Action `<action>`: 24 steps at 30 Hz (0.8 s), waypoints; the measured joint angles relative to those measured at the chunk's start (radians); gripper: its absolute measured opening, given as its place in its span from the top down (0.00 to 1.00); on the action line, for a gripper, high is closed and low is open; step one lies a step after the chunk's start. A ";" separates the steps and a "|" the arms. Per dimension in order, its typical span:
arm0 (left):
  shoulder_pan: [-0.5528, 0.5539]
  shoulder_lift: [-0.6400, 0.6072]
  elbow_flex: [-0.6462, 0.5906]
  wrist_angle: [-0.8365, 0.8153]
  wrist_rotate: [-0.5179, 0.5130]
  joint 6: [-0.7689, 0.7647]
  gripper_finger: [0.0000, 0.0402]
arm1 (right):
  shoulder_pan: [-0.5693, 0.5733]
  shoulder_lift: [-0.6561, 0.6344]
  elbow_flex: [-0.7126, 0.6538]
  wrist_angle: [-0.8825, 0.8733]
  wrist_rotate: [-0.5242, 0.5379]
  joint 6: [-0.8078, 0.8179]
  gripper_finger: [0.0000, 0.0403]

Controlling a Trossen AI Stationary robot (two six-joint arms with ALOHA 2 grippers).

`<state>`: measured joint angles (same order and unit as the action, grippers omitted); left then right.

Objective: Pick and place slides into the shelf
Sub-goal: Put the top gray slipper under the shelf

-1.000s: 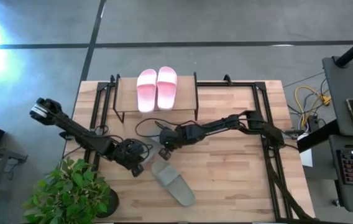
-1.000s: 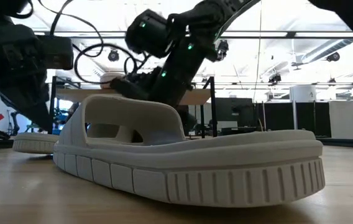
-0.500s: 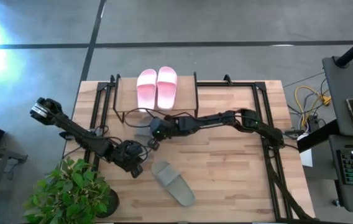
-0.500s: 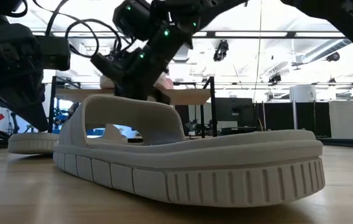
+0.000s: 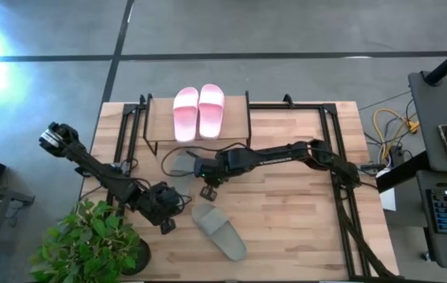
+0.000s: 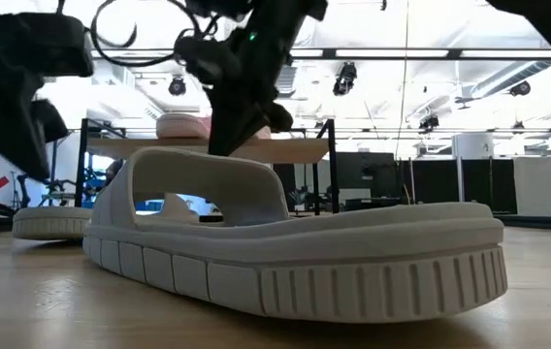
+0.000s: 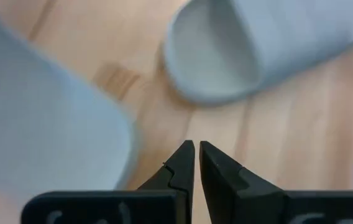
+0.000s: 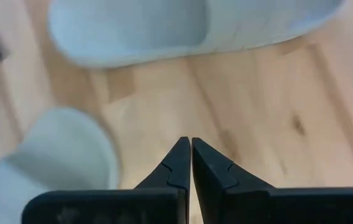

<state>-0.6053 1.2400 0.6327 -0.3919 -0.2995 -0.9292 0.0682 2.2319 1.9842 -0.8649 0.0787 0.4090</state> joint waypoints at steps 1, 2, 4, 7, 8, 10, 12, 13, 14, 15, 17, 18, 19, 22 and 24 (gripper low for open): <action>-0.006 0.000 0.000 -0.031 -0.009 -0.001 0.97 | 0.006 -0.011 -0.011 0.002 -0.013 0.001 0.98; -0.010 0.001 0.000 -0.062 -0.020 -0.001 0.97 | 0.011 -0.023 -0.021 0.003 -0.025 0.004 0.98; -0.012 0.001 0.000 -0.117 -0.034 0.001 0.97 | 0.022 -0.050 -0.040 0.008 -0.029 0.022 0.98; -0.012 0.001 -0.002 -0.156 -0.047 0.035 0.97 | 0.032 -0.102 -0.077 0.014 -0.015 0.070 0.98; -0.012 0.001 -0.002 -0.148 -0.047 0.053 0.97 | 0.035 -0.120 -0.088 0.014 0.011 0.096 0.98; -0.012 0.001 -0.002 -0.138 -0.046 0.080 0.97 | 0.040 -0.165 -0.110 0.003 0.083 0.148 0.98; -0.012 0.001 -0.003 -0.141 -0.045 0.099 0.97 | 0.040 -0.215 -0.141 0.004 0.164 0.203 0.98; -0.012 0.001 -0.003 -0.140 -0.044 0.104 0.97 | 0.040 -0.247 -0.159 0.004 0.207 0.233 0.98; -0.012 0.001 -0.003 -0.139 -0.042 0.106 0.97 | 0.039 -0.278 -0.180 0.003 0.251 0.260 0.98; -0.012 0.001 -0.003 -0.138 -0.039 0.107 0.97 | 0.039 -0.312 -0.201 0.005 0.293 0.284 0.98; -0.014 0.001 -0.003 -0.125 -0.017 0.133 0.97 | 0.041 -0.385 -0.243 0.008 0.348 0.315 0.98; -0.017 0.001 -0.003 -0.108 -0.004 0.155 0.97 | 0.041 -0.422 -0.262 0.010 0.357 0.324 0.98; -0.018 0.001 -0.003 -0.085 0.010 0.175 0.97 | 0.042 -0.458 -0.282 0.011 0.357 0.334 0.98; -0.019 0.001 -0.003 -0.048 0.034 0.232 0.97 | 0.043 -0.561 -0.353 0.011 0.347 0.382 0.98; -0.018 0.007 -0.010 -0.048 0.038 0.255 0.97 | 0.045 -0.616 -0.413 0.010 0.344 0.425 0.98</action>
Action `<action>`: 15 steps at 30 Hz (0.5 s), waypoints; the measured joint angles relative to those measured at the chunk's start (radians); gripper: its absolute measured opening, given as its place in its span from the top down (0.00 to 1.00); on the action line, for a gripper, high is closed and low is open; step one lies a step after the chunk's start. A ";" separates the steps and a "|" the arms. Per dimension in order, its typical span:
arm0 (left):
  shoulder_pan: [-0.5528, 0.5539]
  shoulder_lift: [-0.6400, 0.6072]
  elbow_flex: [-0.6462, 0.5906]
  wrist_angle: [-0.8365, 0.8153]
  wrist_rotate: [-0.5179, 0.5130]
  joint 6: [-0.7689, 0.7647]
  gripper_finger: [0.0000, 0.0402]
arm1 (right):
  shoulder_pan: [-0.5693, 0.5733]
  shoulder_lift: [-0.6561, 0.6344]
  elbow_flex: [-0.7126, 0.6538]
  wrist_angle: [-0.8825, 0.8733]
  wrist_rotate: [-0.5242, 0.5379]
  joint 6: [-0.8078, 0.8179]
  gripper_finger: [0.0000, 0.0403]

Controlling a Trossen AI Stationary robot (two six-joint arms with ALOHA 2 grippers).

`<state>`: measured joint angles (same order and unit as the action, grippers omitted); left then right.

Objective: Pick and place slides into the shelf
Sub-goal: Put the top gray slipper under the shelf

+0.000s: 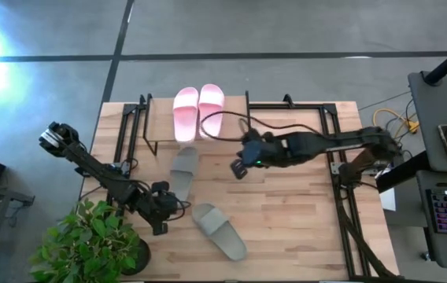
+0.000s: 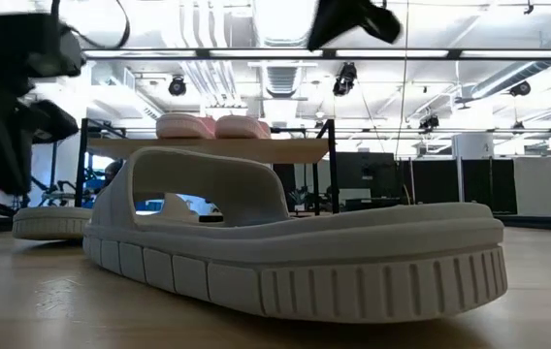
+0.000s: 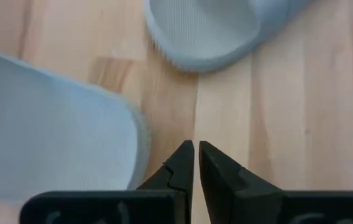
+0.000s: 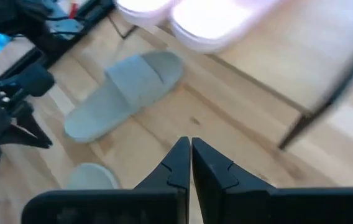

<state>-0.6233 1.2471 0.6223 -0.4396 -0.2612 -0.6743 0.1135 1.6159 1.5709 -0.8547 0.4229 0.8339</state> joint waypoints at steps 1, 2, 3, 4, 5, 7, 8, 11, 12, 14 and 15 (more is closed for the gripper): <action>0.000 0.005 -0.008 0.002 0.014 0.007 0.97 | 0.000 -0.024 -0.033 0.000 0.001 0.022 0.98; 0.000 0.012 -0.019 0.004 0.024 0.013 0.97 | 0.001 -0.042 -0.063 -0.001 0.006 0.046 0.98; 0.000 0.019 -0.030 0.010 0.042 0.018 0.97 | 0.004 -0.060 -0.093 -0.001 0.014 0.071 0.98; 0.000 0.029 -0.040 0.017 0.055 0.021 0.97 | 0.006 -0.076 -0.123 -0.001 0.021 0.095 0.98; 0.000 0.039 -0.047 0.021 0.060 0.020 0.97 | 0.006 -0.090 -0.149 0.000 0.023 0.119 0.98; 0.002 0.050 -0.053 0.020 0.060 0.020 0.97 | 0.012 -0.107 -0.194 0.017 0.024 0.158 0.98; 0.002 0.053 -0.053 0.022 0.057 0.021 0.97 | 0.016 -0.111 -0.212 0.022 0.023 0.173 0.98; 0.013 0.055 -0.053 0.046 0.046 0.031 0.97 | 0.025 -0.112 -0.247 0.039 0.022 0.204 0.98; 0.017 0.055 -0.054 0.048 0.044 0.036 0.97 | 0.026 -0.112 -0.256 0.049 0.020 0.207 0.98; 0.032 0.062 -0.060 0.049 0.043 0.059 0.97 | 0.026 -0.111 -0.264 0.072 0.016 0.207 0.98; 0.039 0.071 -0.065 0.054 0.042 0.077 0.97 | 0.026 -0.110 -0.266 0.079 0.016 0.207 0.98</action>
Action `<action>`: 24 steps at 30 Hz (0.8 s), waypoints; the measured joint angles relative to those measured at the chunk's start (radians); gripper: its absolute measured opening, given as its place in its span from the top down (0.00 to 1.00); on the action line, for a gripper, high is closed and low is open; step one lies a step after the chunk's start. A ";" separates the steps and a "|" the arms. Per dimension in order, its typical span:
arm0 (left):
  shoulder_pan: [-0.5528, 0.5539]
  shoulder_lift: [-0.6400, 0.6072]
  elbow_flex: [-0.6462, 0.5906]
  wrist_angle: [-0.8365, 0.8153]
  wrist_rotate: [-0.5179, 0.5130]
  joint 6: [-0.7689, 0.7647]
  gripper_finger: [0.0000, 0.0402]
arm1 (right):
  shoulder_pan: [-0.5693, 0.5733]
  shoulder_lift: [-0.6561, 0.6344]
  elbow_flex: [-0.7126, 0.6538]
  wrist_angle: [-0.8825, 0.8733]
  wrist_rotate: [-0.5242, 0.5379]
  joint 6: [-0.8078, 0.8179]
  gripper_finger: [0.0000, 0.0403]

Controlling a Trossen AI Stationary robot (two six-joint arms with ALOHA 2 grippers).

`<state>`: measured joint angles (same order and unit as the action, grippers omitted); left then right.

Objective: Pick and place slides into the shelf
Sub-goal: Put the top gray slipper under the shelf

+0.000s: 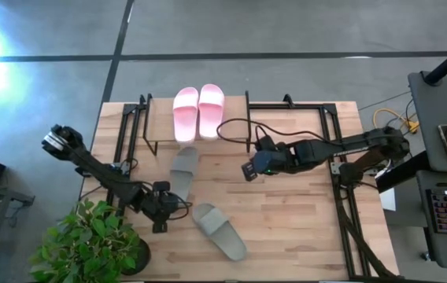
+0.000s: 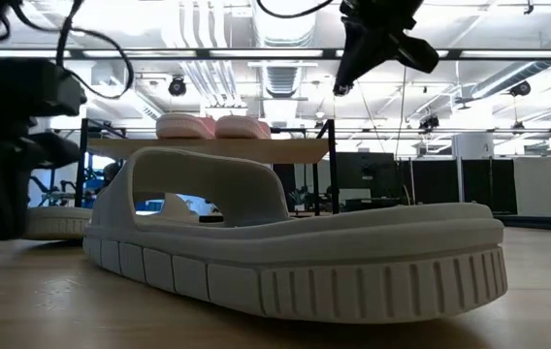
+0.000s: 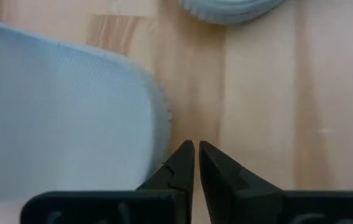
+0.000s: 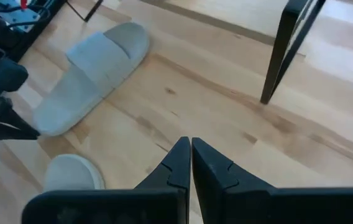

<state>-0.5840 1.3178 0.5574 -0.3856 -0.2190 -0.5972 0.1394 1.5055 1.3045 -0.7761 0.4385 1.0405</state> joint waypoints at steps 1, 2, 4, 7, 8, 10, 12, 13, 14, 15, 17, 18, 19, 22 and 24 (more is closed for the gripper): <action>0.011 0.008 -0.004 0.008 -0.001 0.019 0.97 | 0.000 0.000 0.000 0.005 0.000 0.000 0.98; 0.024 0.018 -0.006 0.013 0.001 0.037 0.97 | 0.000 0.000 0.000 0.015 0.000 0.000 0.98; 0.055 0.041 -0.006 0.022 0.002 0.074 0.97 | 0.000 0.000 0.000 0.026 0.003 0.000 0.98; 0.104 0.063 -0.004 0.039 0.024 0.141 0.97 | -0.002 0.000 0.000 0.029 0.004 0.000 0.98; 0.122 0.066 -0.005 0.048 0.031 0.165 0.97 | -0.002 0.000 0.000 0.029 0.004 0.000 0.98; 0.158 0.066 -0.004 0.068 0.031 0.210 0.97 | -0.002 0.000 0.000 0.029 0.007 0.008 0.98; 0.196 0.061 -0.007 0.072 -0.031 0.245 0.97 | -0.002 0.000 0.000 0.028 0.008 0.020 0.98; 0.217 0.060 -0.008 0.069 -0.056 0.269 0.97 | -0.002 0.000 0.000 0.029 0.008 0.026 0.98; 0.234 0.056 -0.009 0.062 -0.084 0.294 0.97 | -0.002 0.000 0.000 0.029 0.008 0.032 0.98; 0.255 0.056 -0.011 0.061 -0.096 0.323 0.97 | -0.002 0.000 0.000 0.029 0.008 0.036 0.98; 0.305 0.056 -0.019 0.067 -0.086 0.374 0.97 | -0.002 0.000 0.000 0.031 0.008 0.041 0.98; 0.331 0.058 -0.023 0.078 -0.072 0.396 0.97 | -0.002 0.000 0.000 0.033 0.008 0.041 0.98; 0.356 0.059 -0.030 0.090 -0.068 0.405 0.97 | -0.002 0.000 0.000 0.035 0.008 0.042 0.98; 0.418 0.056 -0.060 0.151 -0.059 0.454 0.97 | -0.001 0.000 0.000 0.035 0.008 0.050 0.98; 0.450 0.056 -0.073 0.208 -0.067 0.503 0.97 | -0.001 0.001 0.000 0.037 0.009 0.053 0.98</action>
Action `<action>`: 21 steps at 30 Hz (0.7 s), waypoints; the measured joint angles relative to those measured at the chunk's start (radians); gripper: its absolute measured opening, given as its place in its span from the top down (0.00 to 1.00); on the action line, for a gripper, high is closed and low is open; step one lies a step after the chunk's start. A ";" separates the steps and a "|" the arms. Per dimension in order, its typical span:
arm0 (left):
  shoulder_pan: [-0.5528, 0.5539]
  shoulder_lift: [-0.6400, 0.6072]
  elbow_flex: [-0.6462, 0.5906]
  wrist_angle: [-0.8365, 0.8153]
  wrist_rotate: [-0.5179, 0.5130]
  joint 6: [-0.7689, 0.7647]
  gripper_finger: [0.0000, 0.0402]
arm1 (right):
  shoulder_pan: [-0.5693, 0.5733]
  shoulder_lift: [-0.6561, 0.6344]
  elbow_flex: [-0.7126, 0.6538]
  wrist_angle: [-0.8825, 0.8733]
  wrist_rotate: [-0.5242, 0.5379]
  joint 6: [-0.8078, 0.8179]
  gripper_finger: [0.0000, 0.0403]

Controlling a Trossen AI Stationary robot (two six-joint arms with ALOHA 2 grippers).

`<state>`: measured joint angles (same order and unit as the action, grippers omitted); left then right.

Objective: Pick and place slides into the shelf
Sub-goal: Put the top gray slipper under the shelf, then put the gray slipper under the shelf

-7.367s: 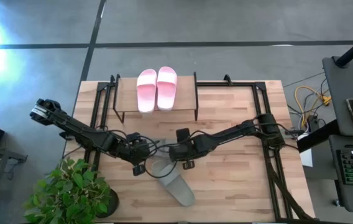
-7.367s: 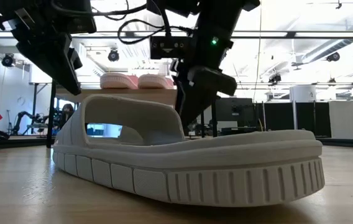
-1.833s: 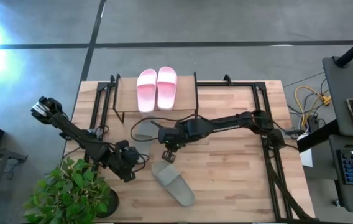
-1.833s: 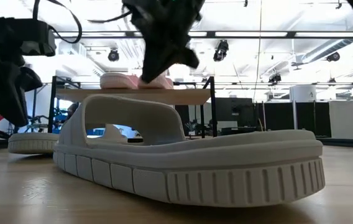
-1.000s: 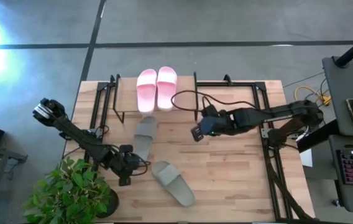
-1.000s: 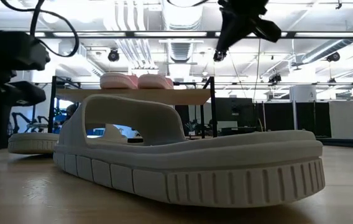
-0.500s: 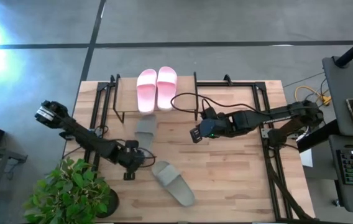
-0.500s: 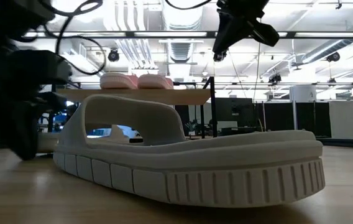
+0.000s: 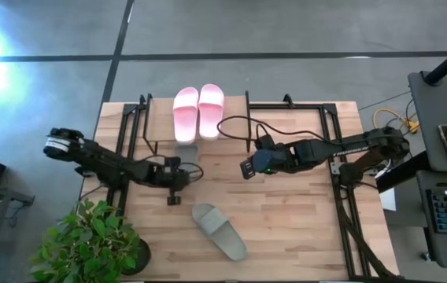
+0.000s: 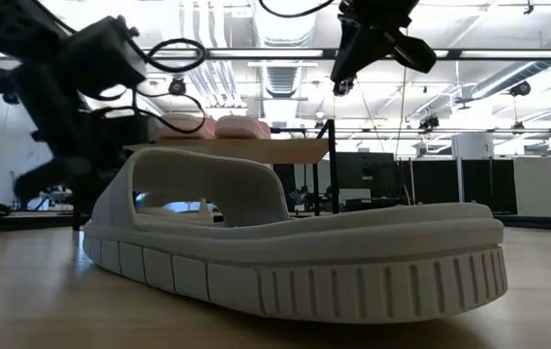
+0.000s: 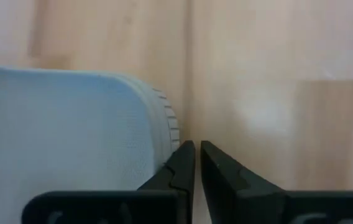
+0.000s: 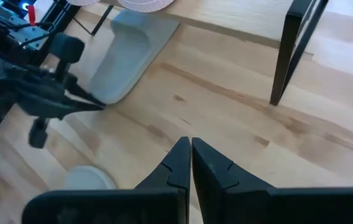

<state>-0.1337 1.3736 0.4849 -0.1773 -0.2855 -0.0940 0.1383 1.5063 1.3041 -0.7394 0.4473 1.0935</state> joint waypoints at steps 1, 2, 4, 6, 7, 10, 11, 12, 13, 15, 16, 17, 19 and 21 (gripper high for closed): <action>0.017 0.001 -0.001 0.015 -0.005 0.019 0.97 | 0.000 0.000 0.000 0.003 0.000 0.000 0.98; 0.033 0.003 0.000 0.022 -0.022 0.028 0.97 | 0.000 0.000 0.000 0.008 0.000 0.000 0.98; 0.062 0.009 0.002 0.016 -0.090 0.032 0.97 | 0.000 0.000 0.000 0.018 0.000 0.008 0.98; 0.080 0.009 -0.001 0.009 -0.150 0.034 0.97 | 0.000 0.000 0.000 0.019 0.002 0.013 0.98; 0.086 0.009 -0.002 0.009 -0.173 0.035 0.97 | 0.000 0.000 0.000 0.019 0.003 0.014 0.98; 0.097 0.009 -0.001 0.010 -0.186 0.061 0.97 | 0.000 0.000 0.000 0.019 0.011 0.014 0.98; 0.097 0.008 0.002 0.010 -0.185 0.067 0.97 | 0.000 0.000 0.000 0.019 0.015 0.014 0.98; 0.097 0.006 0.006 0.011 -0.184 0.068 0.97 | 0.000 0.000 0.000 0.018 0.018 0.014 0.98; 0.096 0.003 0.011 0.016 -0.183 0.067 0.97 | 0.000 0.000 0.000 0.018 0.018 0.011 0.98; 0.088 -0.011 0.027 0.016 -0.171 0.048 0.97 | 0.000 0.000 0.000 0.011 0.018 0.006 0.98; 0.082 -0.022 0.037 0.016 -0.160 0.038 0.97 | 0.000 0.000 0.000 0.005 0.018 0.003 0.98; 0.074 -0.034 0.048 0.018 -0.145 0.026 0.97 | 0.000 0.001 0.000 -0.001 0.018 -0.001 0.98; 0.051 -0.066 0.074 0.018 -0.107 0.024 0.97 | 0.000 0.001 0.000 -0.028 0.017 -0.002 0.98; 0.020 -0.104 0.102 0.011 -0.026 0.025 0.97 | -0.001 0.001 0.000 -0.051 -0.001 -0.012 0.98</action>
<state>-0.1135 1.2697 0.5864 -0.1668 -0.3118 -0.0686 0.1376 1.5070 1.3041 -0.7899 0.4462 1.0811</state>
